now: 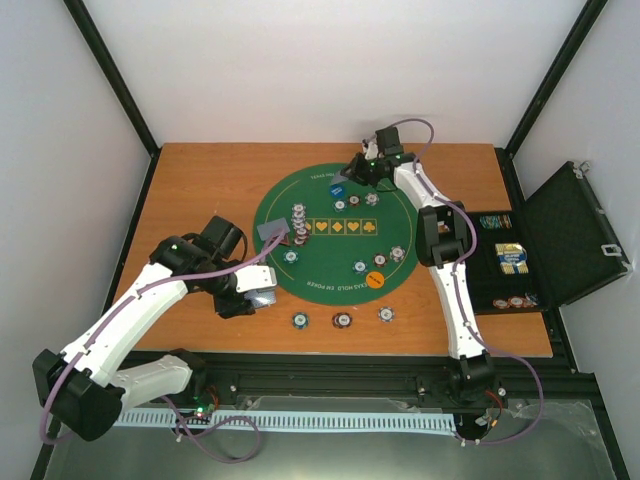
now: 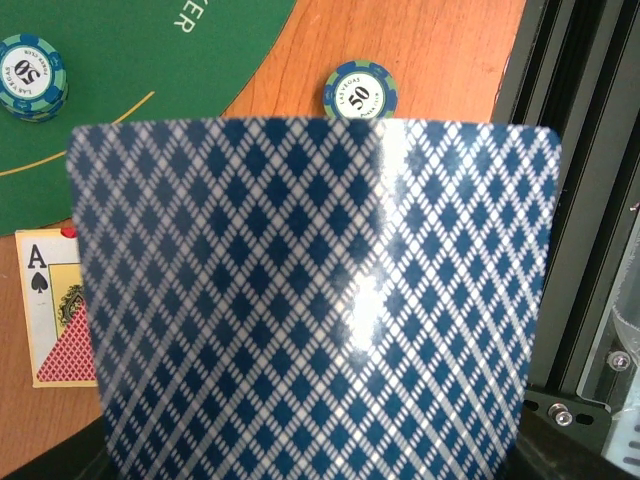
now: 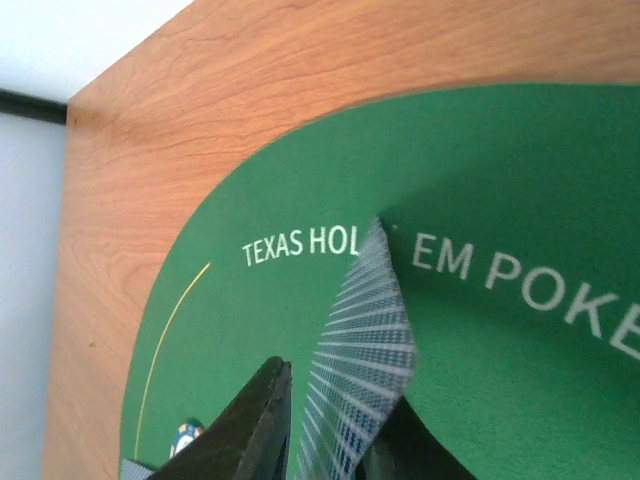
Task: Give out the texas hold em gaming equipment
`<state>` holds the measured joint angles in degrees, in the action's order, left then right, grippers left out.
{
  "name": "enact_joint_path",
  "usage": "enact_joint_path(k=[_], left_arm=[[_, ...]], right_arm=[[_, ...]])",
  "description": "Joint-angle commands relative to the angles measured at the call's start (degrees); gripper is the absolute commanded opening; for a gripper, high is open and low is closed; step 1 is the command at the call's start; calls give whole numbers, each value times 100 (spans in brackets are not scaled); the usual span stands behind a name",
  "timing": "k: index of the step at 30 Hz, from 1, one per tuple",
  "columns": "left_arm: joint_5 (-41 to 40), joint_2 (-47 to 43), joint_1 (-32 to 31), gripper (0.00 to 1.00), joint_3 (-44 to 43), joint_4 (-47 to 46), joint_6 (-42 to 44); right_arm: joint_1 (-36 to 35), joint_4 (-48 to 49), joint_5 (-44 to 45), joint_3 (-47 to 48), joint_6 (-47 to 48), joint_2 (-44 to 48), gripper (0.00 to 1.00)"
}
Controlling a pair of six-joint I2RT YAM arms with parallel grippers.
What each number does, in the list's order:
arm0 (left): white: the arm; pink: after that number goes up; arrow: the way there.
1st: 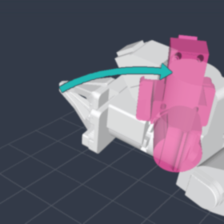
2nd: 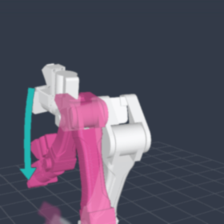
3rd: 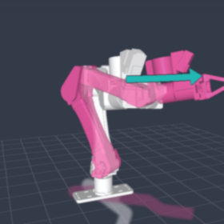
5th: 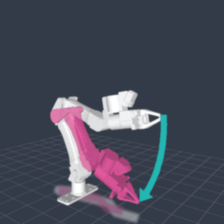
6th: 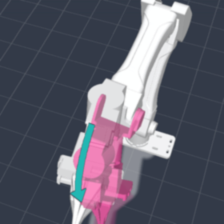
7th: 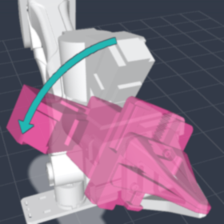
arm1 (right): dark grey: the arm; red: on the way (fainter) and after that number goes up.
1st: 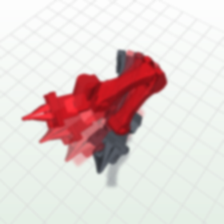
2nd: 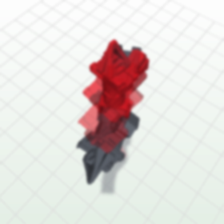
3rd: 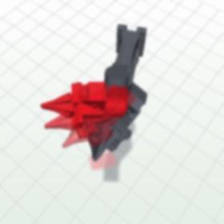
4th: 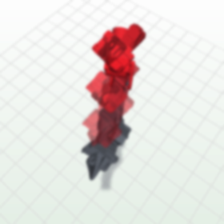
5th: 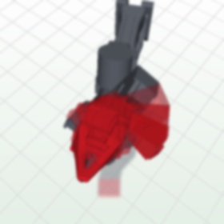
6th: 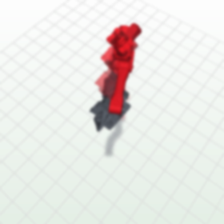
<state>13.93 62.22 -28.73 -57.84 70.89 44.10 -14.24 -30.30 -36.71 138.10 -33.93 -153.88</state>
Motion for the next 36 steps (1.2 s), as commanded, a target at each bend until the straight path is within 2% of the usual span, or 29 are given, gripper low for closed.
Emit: enact_joint_path(k=[1,2,4,8,11,14,16,22,28,32,36], left_arm=[[135,20,-18,23,-151,-22,-78],[136,19,-13,23,-155,-16,-77],[140,10,-18,23,-152,-16,-82],[151,-12,-18,23,-116,33,-72],[163,-23,-19,23,-123,50,-111],[133,-42,-18,23,-128,68,-105],[55,-19,-19,23,-172,136,-94],[108,-69,-17,23,-255,155,-96],[150,-69,-17,23,-247,134,-138],[139,-91,-16,23,-223,119,-142],[65,-76,-12,23,-211,46,-140]], right_arm=[[10,-224,249,202,101,-88,23],[11,-315,331,218,163,-58,25],[16,-532,445,245,281,79,38],[249,-1030,712,212,570,489,40],[273,-1400,915,-35,859,901,48],[273,-1584,1062,-612,1010,1436,51],[273,-1414,1043,-1340,1015,1944,53],[75,36,284,-4376,489,4076,57],[-962,1688,-272,-7114,-463,6017,64],[-1715,2694,-381,-8522,-1168,7071,66],[-2425,3798,-353,-9474,-1973,7692,67]])
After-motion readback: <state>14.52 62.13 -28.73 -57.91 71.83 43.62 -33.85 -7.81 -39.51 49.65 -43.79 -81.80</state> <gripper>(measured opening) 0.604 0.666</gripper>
